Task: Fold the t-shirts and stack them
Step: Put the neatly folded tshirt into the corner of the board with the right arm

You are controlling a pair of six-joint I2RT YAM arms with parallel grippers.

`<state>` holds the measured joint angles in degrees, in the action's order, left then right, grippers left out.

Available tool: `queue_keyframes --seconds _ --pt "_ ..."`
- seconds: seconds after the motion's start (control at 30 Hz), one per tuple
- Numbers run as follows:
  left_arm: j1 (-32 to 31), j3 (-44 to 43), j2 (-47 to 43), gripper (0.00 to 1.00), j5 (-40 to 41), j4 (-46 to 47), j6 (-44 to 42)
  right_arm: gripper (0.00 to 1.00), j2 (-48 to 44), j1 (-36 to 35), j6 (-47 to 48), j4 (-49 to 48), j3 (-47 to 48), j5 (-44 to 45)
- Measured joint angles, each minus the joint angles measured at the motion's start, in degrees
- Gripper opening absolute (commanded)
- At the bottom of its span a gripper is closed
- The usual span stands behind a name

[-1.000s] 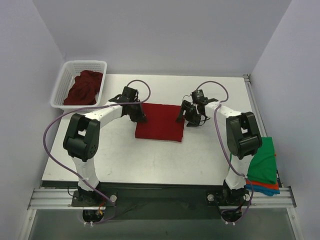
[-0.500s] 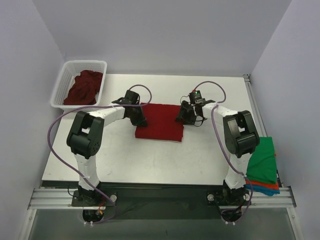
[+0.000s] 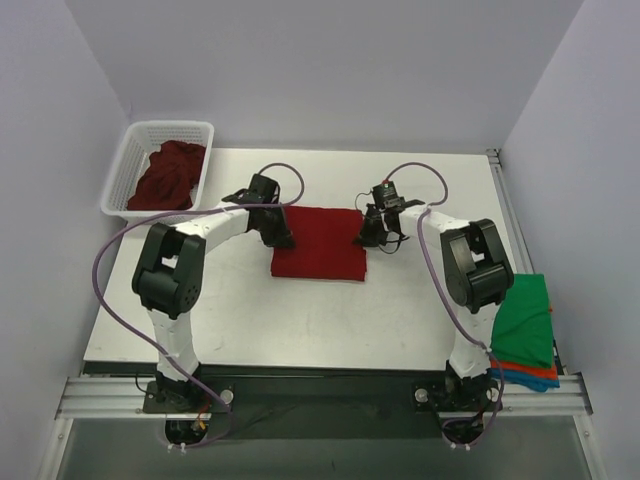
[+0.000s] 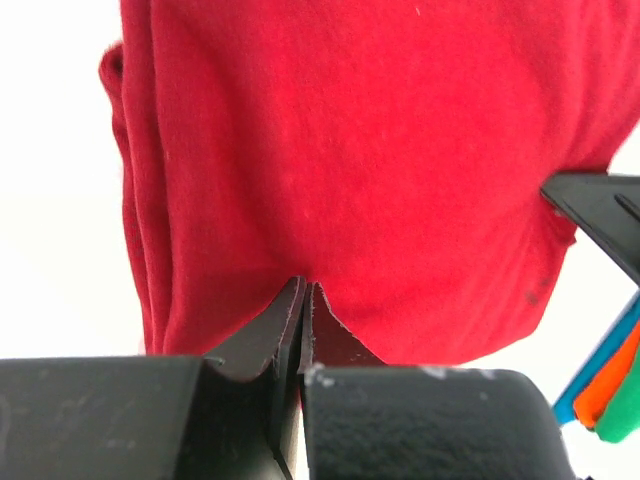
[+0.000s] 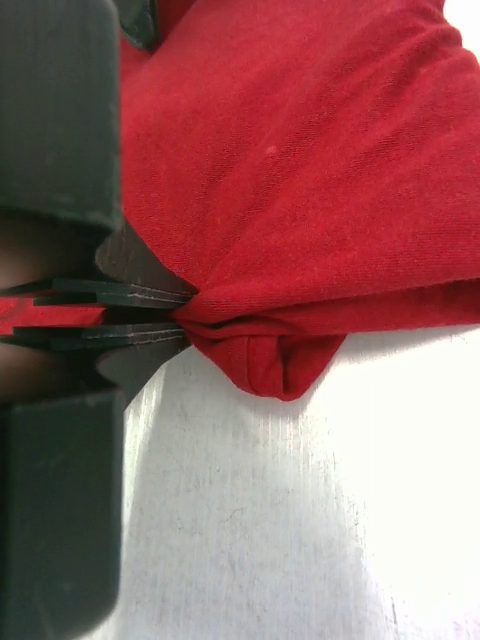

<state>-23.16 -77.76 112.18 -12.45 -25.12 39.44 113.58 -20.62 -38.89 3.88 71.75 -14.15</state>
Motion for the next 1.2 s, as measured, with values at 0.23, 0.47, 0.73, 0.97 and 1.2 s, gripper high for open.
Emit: queue_keyframes --seconds 0.23,0.47,0.73,0.97,1.2 --pt "0.0 -0.1 -6.4 0.02 -1.5 -3.4 -1.6 0.0 -0.2 -1.1 -1.9 2.9 1.1 5.6" --pt "0.0 2.7 -16.4 0.02 -3.6 -3.4 -2.9 0.0 -3.6 -0.7 -6.7 10.3 -0.6 16.4" --pt "0.0 5.8 -17.5 0.02 -6.5 -3.5 -3.9 0.0 -10.7 3.7 -14.1 21.2 -7.1 26.5" --pt "-0.5 6.1 -17.5 0.02 -9.1 -3.7 -4.0 0.0 -14.8 9.2 -19.8 34.4 -6.9 33.7" --pt "-2.0 6.1 -17.5 0.02 -11.8 -3.7 -4.0 0.0 -17.8 15.5 -24.0 46.3 1.0 38.3"
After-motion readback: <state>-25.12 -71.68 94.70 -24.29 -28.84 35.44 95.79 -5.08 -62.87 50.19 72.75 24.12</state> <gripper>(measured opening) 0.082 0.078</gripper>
